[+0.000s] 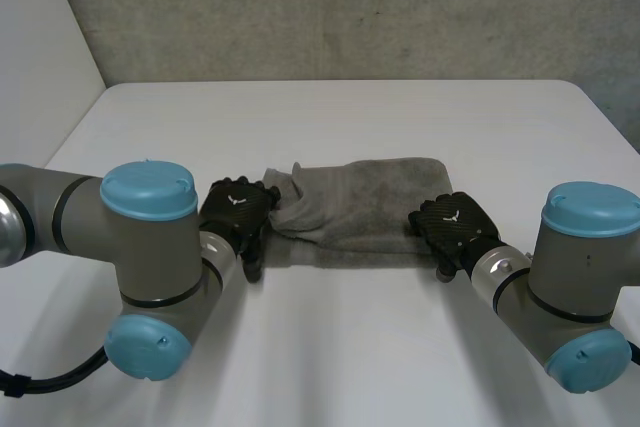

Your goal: Fold the towel.

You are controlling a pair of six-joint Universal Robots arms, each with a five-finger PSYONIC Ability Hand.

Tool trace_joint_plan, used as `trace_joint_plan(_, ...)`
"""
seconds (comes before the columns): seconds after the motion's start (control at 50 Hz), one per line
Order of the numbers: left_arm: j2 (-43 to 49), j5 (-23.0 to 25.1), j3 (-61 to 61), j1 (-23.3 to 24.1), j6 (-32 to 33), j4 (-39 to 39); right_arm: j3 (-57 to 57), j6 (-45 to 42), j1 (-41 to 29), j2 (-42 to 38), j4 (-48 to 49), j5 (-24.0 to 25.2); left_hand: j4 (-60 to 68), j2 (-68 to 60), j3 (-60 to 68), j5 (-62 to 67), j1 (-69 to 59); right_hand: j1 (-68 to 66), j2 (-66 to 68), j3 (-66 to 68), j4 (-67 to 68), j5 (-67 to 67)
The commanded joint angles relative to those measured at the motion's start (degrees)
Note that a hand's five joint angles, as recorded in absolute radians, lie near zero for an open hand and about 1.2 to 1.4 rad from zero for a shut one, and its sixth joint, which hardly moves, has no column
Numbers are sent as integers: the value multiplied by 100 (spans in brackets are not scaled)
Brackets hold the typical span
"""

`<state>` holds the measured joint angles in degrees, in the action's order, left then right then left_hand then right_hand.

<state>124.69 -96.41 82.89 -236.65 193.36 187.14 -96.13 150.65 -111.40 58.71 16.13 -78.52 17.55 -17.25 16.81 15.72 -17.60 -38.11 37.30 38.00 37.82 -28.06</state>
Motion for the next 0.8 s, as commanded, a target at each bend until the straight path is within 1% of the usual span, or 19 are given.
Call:
trace_joint_plan(0.02,3,8,-28,5,8,253,-20,0,-30,9,-4,-6,-414,384,-339,-1231,419,-40,121,51,69,-45)
trace_joint_plan(0.14,99,43,-72,5,26,384,-20,0,-39,17,-4,-5,-28,-2,47,-845,32,-6,87,17,36,-12)
trace_joint_plan(0.24,214,316,-133,5,17,402,-11,0,-48,9,-4,-5,410,-440,485,-407,-406,11,70,0,19,5)
trace_joint_plan(0.28,240,578,-177,5,-18,402,-11,-9,-31,9,-4,-5,1197,-1227,1272,380,-1192,11,70,0,19,5)
trace_joint_plan(0.3,240,580,-177,5,-18,402,-11,-9,-31,9,-4,-5,1201,-1231,1275,383,-1196,11,70,0,19,5)
trace_joint_plan(0.34,240,799,-186,14,-88,446,-11,-18,-22,9,-4,-5,2188,-2218,2262,1370,-2183,11,70,0,19,5)
trace_joint_plan(0.36,240,799,-186,14,-88,446,-11,-35,-22,9,4,-14,2193,-2223,2268,1376,-2189,11,70,0,19,5)
trace_joint_plan(0.38,231,869,-186,22,-158,437,-11,-53,-22,9,4,-14,2626,-2656,2701,1809,-2622,11,70,0,19,5)
trace_joint_plan(0.4,231,870,-186,23,-159,437,-11,-53,-22,9,4,-14,2631,-2660,2705,1813,-2626,11,70,0,19,5)
trace_joint_plan(0.44,223,984,-195,66,-377,437,-11,-79,-22,9,4,-14,3116,-3146,3191,2299,-3112,11,70,0,19,5)
trace_joint_plan(0.46,223,984,-195,66,-378,437,-11,-105,-13,9,4,-14,3118,-3148,3193,2301,-3114,11,70,0,19,5)
trace_joint_plan(0.48,196,993,-195,75,-474,420,-11,-123,-13,9,4,-14,3501,-3531,3576,2684,-3497,11,70,0,19,5)
trace_joint_plan(0.5,161,984,-186,75,-571,402,-11,-123,-13,9,4,-14,4238,-4268,4313,3421,-4233,11,70,0,19,5)
trace_joint_plan(0.52,161,984,-186,75,-572,402,-11,-149,-13,0,4,-14,4245,-4275,4320,3428,-4241,11,70,0,19,5)
trace_joint_plan(0.56,91,958,-151,67,-624,385,-11,-150,-13,0,4,-32,5250,-5280,5325,4433,-5246,11,70,0,19,5)
trace_joint_plan(0.58,91,958,-151,66,-624,384,-11,-158,-13,0,4,-32,5255,-5284,5329,4437,-5250,11,70,0,19,5)
trace_joint_plan(0.62,-32,923,-72,23,-624,367,-2,-158,-13,9,-4,-41,5909,-5938,5983,5091,-5904,-23,104,34,53,-29)
trace_joint_plan(0.74,-155,835,227,-83,-624,402,-2,-158,5,17,-4,-111,5928,-5957,6002,5110,-5923,-23,104,34,53,-29)
trace_joint_plan(0.8,-234,676,482,-224,-633,428,-2,-158,13,26,-13,-120,5911,-5940,5985,5093,-5906,-23,104,34,53,-29)
